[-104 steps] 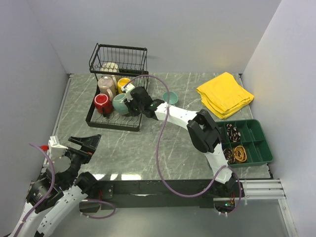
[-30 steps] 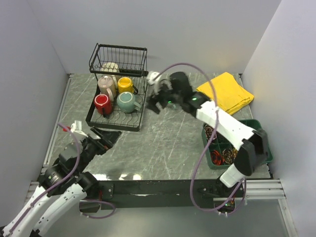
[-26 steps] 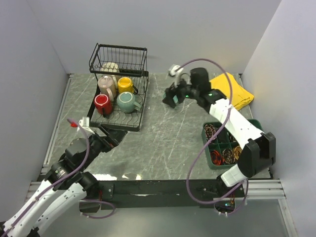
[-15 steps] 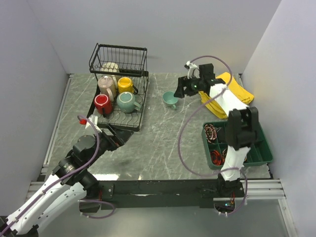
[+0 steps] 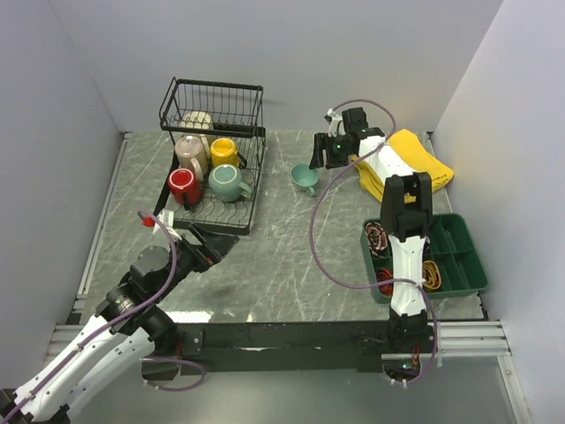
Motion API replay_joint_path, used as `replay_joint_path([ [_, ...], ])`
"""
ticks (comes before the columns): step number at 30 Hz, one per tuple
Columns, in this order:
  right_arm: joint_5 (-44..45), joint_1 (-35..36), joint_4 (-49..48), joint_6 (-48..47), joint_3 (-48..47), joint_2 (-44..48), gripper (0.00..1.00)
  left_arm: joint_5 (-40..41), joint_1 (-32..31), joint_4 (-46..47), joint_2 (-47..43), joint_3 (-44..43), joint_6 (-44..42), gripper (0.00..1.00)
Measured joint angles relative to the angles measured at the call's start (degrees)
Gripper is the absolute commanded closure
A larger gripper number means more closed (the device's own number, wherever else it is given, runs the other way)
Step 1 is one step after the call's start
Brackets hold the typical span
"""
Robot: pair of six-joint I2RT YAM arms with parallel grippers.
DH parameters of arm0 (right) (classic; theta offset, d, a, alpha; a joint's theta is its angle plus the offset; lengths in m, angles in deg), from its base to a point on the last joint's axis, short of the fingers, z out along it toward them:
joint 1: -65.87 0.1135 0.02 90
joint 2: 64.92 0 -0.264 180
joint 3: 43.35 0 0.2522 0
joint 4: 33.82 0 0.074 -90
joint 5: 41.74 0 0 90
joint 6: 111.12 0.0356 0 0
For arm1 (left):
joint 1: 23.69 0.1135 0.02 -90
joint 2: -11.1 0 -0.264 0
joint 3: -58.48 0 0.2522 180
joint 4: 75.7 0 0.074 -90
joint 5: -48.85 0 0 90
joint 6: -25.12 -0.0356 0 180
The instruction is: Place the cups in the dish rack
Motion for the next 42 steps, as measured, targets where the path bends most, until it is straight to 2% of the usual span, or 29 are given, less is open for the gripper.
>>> replay_joint_path([
  [6, 0.9, 0.5, 2.6, -0.5, -1.4, -2.9, 0.42, -0.3, 0.0, 1.2, 1.7, 0.0, 0.0, 0.04],
  [7, 1.0, 0.7, 2.8, -0.5, -1.9, -3.6, 0.48, -0.4, 0.0, 1.4, 2.0, 0.0, 0.1, 0.03],
  [9, 1.0, 1.0, 2.8, -0.5, -2.4, -4.4, 0.51, -0.6, 0.0, 1.9, 2.4, 0.1, 0.4, 0.04],
  [11, 1.0, 1.2, 3.0, -0.4, -2.4, -5.0, 0.60, -1.0, 0.0, 3.0, 2.5, 0.6, 0.7, 0.03],
  [15, 1.0, 1.8, 3.3, -0.1, -3.5, -5.7, 0.67, -1.8, 0.0, 5.3, 2.4, 2.4, 2.4, 0.04],
  [18, 1.1, 2.0, 3.2, 0.4, -4.0, -5.7, 0.79, -2.2, 0.0, 6.1, 2.4, 3.3, 3.5, 0.04],
  [19, 1.2, 2.0, 2.9, 0.6, -4.0, -5.7, 0.87, -2.2, 0.0, 6.4, 2.4, 3.3, 3.7, 0.04],
  [22, 1.6, 2.1, 2.8, 1.1, -3.9, -5.7, 0.97, -2.7, 0.0, 7.8, 2.5, 3.5, 4.8, 0.04],
  [27, 0.5, 2.1, 0.1, 1.5, -1.0, -5.0, 1.00, -3.9, 0.0, 12.2, 3.0, 4.7, 6.8, 0.04],
  [32, -3.4, 1.3, -3.7, 3.3, 7.2, -0.3, 1.00, -6.1, 0.0, 19.2, 7.1, 5.8, 8.7, 0.03],
  [38, -16.5, -0.7, -16.4, 13.9, 28.0, 17.4, 1.00, -10.9, 0.0, 32.3, 17.8, 5.5, 11.1, 0.02],
  [42, -24.3, -2.0, -28.8, 24.4, 33.4, 29.4, 1.00, -14.9, 0.0, 41.4, 26.5, 2.4, 12.7, 0.05],
])
